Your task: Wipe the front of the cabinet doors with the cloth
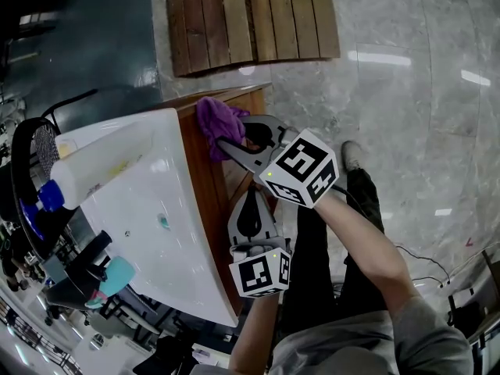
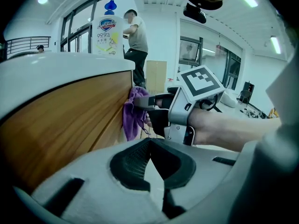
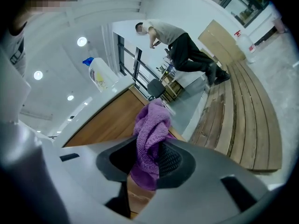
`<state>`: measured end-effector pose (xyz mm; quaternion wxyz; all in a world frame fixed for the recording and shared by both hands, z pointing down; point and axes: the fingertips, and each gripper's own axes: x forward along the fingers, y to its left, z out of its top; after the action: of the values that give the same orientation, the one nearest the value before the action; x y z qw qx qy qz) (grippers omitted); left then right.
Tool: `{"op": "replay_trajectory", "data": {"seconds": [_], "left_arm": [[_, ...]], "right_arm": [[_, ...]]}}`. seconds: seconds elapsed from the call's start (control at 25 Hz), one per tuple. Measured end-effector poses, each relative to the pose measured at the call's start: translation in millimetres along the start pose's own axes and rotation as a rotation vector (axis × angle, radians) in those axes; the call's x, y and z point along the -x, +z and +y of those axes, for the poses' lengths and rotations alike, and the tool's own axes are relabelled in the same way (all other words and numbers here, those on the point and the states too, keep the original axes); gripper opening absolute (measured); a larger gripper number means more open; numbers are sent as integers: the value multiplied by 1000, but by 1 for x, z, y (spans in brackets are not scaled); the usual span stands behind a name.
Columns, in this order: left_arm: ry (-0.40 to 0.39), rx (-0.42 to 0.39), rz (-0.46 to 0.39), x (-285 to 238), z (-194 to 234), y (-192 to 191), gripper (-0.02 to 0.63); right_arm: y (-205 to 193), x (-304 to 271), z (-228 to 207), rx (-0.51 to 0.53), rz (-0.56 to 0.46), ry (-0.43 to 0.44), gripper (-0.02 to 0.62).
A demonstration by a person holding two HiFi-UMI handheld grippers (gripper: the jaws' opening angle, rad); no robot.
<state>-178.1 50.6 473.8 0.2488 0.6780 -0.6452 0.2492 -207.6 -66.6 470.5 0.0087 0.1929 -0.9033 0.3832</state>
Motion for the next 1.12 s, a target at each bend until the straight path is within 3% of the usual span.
{"op": "replay_trajectory", "data": {"seconds": [0.28, 1.12], "left_arm": [[-4, -1, 10, -3, 1, -6, 9], [4, 0, 34, -17, 10, -16, 9]], "right_arm": [[-10, -5, -17, -25, 6, -38, 103], [-80, -23, -85, -129, 151, -172, 103]]}}
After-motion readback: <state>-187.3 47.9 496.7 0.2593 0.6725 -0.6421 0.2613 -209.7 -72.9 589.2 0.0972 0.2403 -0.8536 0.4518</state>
